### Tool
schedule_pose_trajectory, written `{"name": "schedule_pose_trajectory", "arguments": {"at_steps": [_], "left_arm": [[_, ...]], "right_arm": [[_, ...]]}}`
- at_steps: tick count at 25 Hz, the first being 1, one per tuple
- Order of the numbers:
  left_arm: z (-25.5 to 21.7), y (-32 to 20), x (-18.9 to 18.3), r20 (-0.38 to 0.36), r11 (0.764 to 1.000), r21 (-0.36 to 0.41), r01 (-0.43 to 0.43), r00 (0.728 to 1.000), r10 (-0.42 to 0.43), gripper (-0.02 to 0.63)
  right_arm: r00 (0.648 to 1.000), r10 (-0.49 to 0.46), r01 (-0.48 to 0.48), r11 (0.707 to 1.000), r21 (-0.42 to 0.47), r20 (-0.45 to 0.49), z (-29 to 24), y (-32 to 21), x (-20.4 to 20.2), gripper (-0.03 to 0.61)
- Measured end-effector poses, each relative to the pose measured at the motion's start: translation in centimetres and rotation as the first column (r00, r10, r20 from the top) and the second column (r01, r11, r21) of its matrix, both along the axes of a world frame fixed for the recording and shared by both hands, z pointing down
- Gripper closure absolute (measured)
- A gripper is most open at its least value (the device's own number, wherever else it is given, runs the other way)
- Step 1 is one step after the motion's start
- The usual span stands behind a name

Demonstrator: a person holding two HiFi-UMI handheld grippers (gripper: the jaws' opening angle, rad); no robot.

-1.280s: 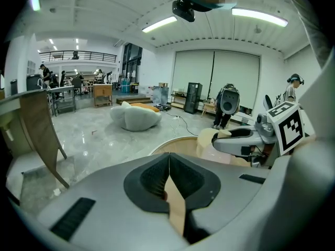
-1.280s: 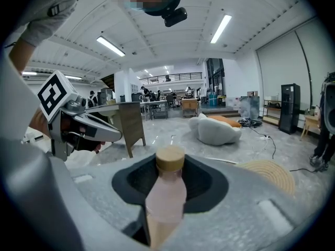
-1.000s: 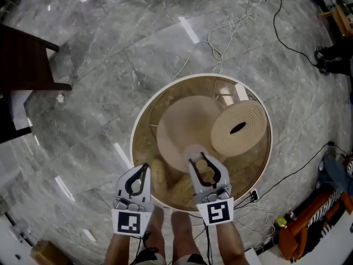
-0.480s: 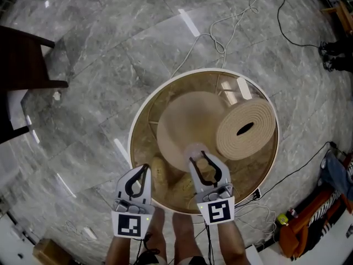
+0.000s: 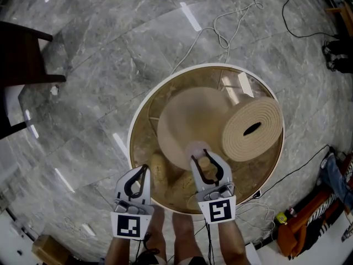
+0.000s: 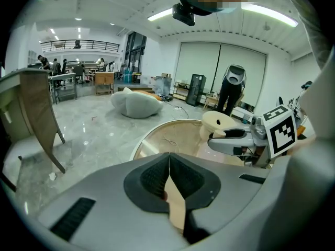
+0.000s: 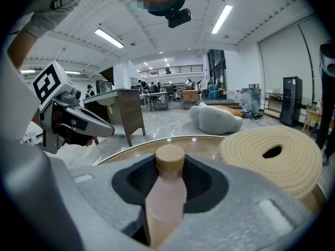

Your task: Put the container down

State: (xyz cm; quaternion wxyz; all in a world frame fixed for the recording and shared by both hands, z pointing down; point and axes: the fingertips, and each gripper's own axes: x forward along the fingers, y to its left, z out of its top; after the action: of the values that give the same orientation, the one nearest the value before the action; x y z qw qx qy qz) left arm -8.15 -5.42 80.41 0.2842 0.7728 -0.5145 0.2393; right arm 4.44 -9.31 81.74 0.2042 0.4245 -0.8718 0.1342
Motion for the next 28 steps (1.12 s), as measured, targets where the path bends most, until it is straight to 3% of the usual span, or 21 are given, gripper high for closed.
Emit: {"name": "schedule_pose_trajectory", "arguments": {"at_steps": [28], "left_arm": [[0.5,0.9,0.2,-0.025,1.0,-0.005,0.003,1.0,-0.003,0.594]], "right_arm": [[0.999,0.005,-0.003,0.999,0.052,-0.042,0.5,0.9,-0.5,0.44]]}}
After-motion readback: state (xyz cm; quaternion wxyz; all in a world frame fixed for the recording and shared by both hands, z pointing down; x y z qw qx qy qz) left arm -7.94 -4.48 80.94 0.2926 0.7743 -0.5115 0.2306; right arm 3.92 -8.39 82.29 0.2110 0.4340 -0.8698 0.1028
